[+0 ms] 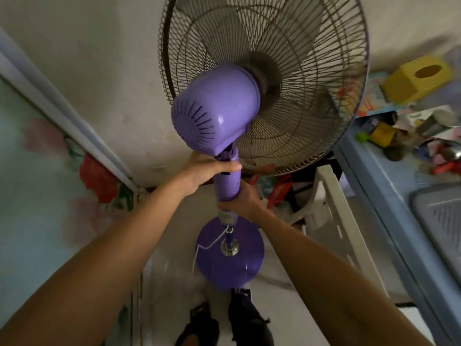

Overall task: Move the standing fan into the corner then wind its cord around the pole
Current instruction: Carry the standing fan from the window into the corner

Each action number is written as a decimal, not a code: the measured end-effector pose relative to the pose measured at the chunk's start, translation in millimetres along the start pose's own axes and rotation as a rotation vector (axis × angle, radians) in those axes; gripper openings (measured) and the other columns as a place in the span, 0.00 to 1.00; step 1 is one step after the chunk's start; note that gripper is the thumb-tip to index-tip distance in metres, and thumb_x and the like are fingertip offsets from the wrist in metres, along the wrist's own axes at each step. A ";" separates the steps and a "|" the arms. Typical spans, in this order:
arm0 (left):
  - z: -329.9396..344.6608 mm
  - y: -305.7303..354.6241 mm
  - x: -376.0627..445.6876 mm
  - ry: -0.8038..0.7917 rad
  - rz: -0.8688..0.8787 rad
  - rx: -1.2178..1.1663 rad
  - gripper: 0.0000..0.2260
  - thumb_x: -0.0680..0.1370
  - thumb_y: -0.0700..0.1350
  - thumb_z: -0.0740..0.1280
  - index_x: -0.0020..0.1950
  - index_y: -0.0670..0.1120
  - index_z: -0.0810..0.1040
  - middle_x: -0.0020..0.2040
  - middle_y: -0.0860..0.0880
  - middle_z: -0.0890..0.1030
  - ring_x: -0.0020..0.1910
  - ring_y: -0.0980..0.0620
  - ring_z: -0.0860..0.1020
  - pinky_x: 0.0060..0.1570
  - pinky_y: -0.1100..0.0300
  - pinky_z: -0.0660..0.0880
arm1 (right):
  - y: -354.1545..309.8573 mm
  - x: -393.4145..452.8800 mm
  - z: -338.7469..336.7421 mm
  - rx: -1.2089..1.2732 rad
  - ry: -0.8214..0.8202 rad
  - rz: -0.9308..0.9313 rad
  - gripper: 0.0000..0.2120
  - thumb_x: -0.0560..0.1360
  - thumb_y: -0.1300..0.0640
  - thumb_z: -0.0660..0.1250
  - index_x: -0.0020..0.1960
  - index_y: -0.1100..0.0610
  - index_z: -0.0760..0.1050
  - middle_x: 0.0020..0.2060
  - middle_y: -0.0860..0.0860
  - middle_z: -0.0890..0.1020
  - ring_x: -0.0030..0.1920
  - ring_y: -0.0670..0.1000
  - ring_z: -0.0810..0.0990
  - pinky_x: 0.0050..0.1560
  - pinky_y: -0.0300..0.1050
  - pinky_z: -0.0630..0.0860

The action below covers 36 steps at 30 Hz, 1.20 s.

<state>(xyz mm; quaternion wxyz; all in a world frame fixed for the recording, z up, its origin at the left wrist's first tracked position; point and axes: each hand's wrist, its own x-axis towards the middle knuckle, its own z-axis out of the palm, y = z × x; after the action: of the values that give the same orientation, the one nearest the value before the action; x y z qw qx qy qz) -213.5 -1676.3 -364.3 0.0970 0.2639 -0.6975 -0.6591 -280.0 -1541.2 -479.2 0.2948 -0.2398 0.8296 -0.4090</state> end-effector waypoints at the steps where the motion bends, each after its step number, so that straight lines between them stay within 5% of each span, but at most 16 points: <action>1: 4.7 -10.2 4.3 -0.002 -0.017 0.002 0.22 0.63 0.40 0.82 0.55 0.47 0.83 0.58 0.45 0.85 0.60 0.47 0.81 0.63 0.43 0.77 | 12.3 4.2 2.4 0.014 0.000 0.010 0.24 0.64 0.63 0.83 0.57 0.60 0.81 0.48 0.55 0.85 0.47 0.51 0.83 0.37 0.33 0.75; 5: 16.4 -31.3 19.4 -0.038 -0.012 0.020 0.15 0.63 0.41 0.80 0.37 0.61 0.84 0.39 0.65 0.85 0.43 0.69 0.81 0.48 0.64 0.78 | 33.2 19.6 4.3 0.047 0.013 0.002 0.24 0.63 0.65 0.83 0.58 0.62 0.82 0.47 0.56 0.85 0.48 0.50 0.82 0.37 0.30 0.72; 8: 20.1 -31.3 34.9 0.037 -0.008 0.029 0.17 0.63 0.40 0.81 0.38 0.63 0.84 0.39 0.66 0.84 0.41 0.69 0.81 0.42 0.70 0.77 | 33.3 33.9 0.4 0.040 -0.023 0.000 0.23 0.63 0.62 0.84 0.56 0.59 0.83 0.44 0.49 0.83 0.47 0.46 0.81 0.35 0.26 0.71; 12: 23.5 -27.0 46.2 0.077 -0.012 0.031 0.16 0.60 0.45 0.80 0.46 0.52 0.83 0.51 0.50 0.86 0.53 0.51 0.83 0.55 0.51 0.79 | 32.9 43.1 -8.1 0.029 -0.036 -0.031 0.23 0.62 0.60 0.84 0.55 0.59 0.83 0.43 0.48 0.83 0.41 0.42 0.81 0.32 0.22 0.70; 16: 22.7 -13.1 49.4 0.084 -0.011 0.024 0.22 0.57 0.48 0.80 0.50 0.50 0.83 0.55 0.45 0.85 0.57 0.46 0.82 0.60 0.44 0.78 | 25.7 51.6 -12.6 -0.021 -0.066 -0.021 0.23 0.61 0.56 0.84 0.53 0.54 0.82 0.42 0.46 0.82 0.39 0.40 0.80 0.32 0.25 0.71; 19: 20.4 -13.0 52.3 0.091 -0.020 0.021 0.24 0.55 0.50 0.80 0.50 0.52 0.83 0.57 0.45 0.85 0.58 0.45 0.82 0.61 0.43 0.78 | 24.4 57.7 -11.4 -0.019 -0.081 -0.006 0.23 0.61 0.54 0.84 0.53 0.53 0.81 0.41 0.44 0.82 0.37 0.33 0.77 0.32 0.25 0.71; 22: 20.2 -23.3 54.1 0.086 -0.065 0.035 0.17 0.55 0.47 0.81 0.42 0.58 0.85 0.50 0.51 0.87 0.54 0.50 0.83 0.58 0.44 0.80 | 29.2 60.6 -5.8 -0.011 -0.082 0.005 0.23 0.60 0.54 0.84 0.53 0.53 0.82 0.42 0.45 0.83 0.37 0.37 0.79 0.34 0.29 0.72; 26: 23.7 -52.0 51.9 0.031 -0.151 0.012 0.14 0.57 0.43 0.81 0.40 0.54 0.85 0.39 0.61 0.86 0.43 0.63 0.82 0.48 0.60 0.77 | 47.5 55.5 7.7 0.048 -0.051 0.002 0.30 0.62 0.63 0.84 0.62 0.59 0.80 0.46 0.46 0.81 0.47 0.44 0.80 0.33 0.20 0.69; 30: 20.4 -62.4 57.7 -0.010 -0.135 0.002 0.16 0.59 0.44 0.83 0.42 0.55 0.85 0.41 0.61 0.86 0.44 0.65 0.83 0.44 0.69 0.79 | 51.7 56.9 8.7 0.099 -0.072 -0.010 0.28 0.64 0.68 0.82 0.62 0.65 0.80 0.43 0.41 0.81 0.40 0.34 0.79 0.33 0.18 0.68; 33: 16.4 -48.6 60.2 -0.057 -0.100 -0.018 0.17 0.62 0.46 0.82 0.49 0.54 0.85 0.49 0.58 0.87 0.53 0.58 0.83 0.55 0.59 0.81 | 45.1 59.3 2.4 0.062 -0.104 0.039 0.25 0.66 0.66 0.82 0.61 0.65 0.80 0.46 0.50 0.80 0.48 0.45 0.78 0.31 0.21 0.68; 36: 7.7 -40.4 55.0 -0.039 -0.118 0.004 0.22 0.65 0.46 0.82 0.57 0.50 0.82 0.57 0.53 0.86 0.59 0.52 0.82 0.62 0.52 0.78 | 45.3 58.1 -0.1 0.046 -0.126 0.047 0.25 0.67 0.63 0.81 0.62 0.64 0.79 0.50 0.54 0.82 0.50 0.49 0.78 0.40 0.33 0.71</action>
<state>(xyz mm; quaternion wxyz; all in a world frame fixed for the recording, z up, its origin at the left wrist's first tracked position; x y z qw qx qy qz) -253.8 -1696.6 -416.1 0.0439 0.2920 -0.6837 -0.6673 -328.4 -1553.4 -533.4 0.3613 -0.2387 0.8052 -0.4053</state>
